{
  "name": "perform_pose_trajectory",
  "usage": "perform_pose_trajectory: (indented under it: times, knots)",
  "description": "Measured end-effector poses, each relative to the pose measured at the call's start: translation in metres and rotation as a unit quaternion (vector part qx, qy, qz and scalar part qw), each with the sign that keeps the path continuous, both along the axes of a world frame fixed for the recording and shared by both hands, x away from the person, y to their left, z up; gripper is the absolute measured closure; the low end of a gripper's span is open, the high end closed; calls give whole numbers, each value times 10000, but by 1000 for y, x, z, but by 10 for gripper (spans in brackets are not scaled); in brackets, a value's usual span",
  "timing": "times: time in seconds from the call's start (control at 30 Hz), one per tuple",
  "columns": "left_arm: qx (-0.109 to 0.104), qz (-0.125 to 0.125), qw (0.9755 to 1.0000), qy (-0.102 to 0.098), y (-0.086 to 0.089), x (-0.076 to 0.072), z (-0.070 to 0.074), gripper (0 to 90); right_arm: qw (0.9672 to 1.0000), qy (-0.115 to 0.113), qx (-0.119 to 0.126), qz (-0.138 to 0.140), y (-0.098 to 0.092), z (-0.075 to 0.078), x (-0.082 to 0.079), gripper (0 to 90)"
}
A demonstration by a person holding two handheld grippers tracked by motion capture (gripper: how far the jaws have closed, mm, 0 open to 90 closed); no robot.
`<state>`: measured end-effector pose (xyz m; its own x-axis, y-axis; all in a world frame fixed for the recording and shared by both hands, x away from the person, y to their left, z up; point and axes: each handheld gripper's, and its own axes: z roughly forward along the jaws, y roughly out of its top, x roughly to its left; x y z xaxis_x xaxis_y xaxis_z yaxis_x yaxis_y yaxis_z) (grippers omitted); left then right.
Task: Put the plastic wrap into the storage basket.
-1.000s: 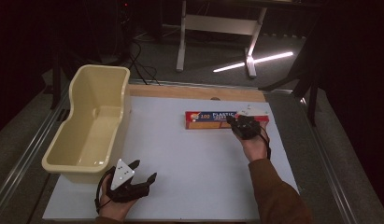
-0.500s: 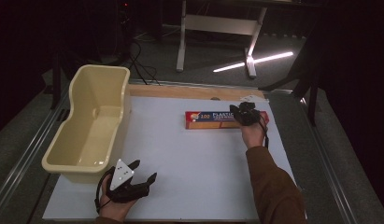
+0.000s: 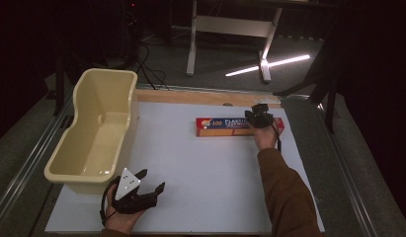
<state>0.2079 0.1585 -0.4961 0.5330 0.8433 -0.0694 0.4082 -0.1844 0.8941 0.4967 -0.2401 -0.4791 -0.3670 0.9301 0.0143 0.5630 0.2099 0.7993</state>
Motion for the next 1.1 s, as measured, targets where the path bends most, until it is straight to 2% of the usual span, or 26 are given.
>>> perform_pose_trajectory:
  times: [0.03, 0.07, 0.1, 0.13, 0.2, 0.27, 0.3, 0.33, 0.37, 0.43, 0.57, 0.7, 0.8, 0.87, 0.9, 1.0, 1.1]
  knots:
    - [-6, 2, 10000, -6, 0, 0, 0, 263, 10000, 23, -37, -36, 0, -1, 3, 900]
    - [-5, -11, 10000, -7, 1, 0, 0, 263, 9997, 173, -98, -137, -1, -5, 9, 900]
    - [-9, -18, 10000, -7, 1, -1, 0, 263, 9995, 206, -196, -166, -1, -7, 11, 900]
    - [-9, -18, 10000, -7, 1, -1, 0, 263, 9995, 206, -196, -166, -1, -7, 11, 900]
    - [-18, -30, 10000, -12, 1, -1, 0, 263, 9985, 269, -430, -196, 2, -9, 16, 900]
    - [-34, -31, 10000, -1, 1, -1, -1, 263, 9982, 277, -494, -194, 3, -9, 18, 900]
    - [-27, -35, 10000, 24, 1, 0, -1, 263, 9972, 394, -579, -262, 3, -12, 22, 900]
    - [-27, -35, 10000, 24, 1, 0, -1, 263, 9972, 394, -579, -262, 3, -12, 22, 900]
    - [-27, -37, 10000, 25, 0, 0, -2, 263, 9973, 491, -453, -312, 0, -13, 26, 900]
    - [-17, -54, 10000, 28, 0, 0, -2, 263, 9961, 620, -457, -420, -2, -12, 29, 900]
    - [-13, -67, 10000, 21, 0, -2, -2, 263, 9935, 740, -743, -436, -5, -10, 31, 900]
    - [-5, -56, 10000, 0, 0, -3, -1, 263, 9932, 814, -713, -424, -8, -8, 31, 900]
    - [4, -42, 10000, -8, 1, -4, -1, 263, 9903, 878, -1018, -360, -6, -5, 26, 900]
    - [15, -47, 10000, -2, 0, -4, -1, 263, 9901, 907, -1019, -332, -7, -5, 25, 900]
    - [19, -42, 10000, -5, 0, -5, -1, 263, 9896, 1063, -893, -388, -9, -3, 24, 900]
    - [38, -51, 10000, -14, -1, -5, -1, 263, 9884, 1155, -910, -382, -10, -2, 21, 900]
    - [61, -68, 10000, -29, -2, -5, -1, 263, 9864, 1353, -857, -374, -12, 0, 17, 900]
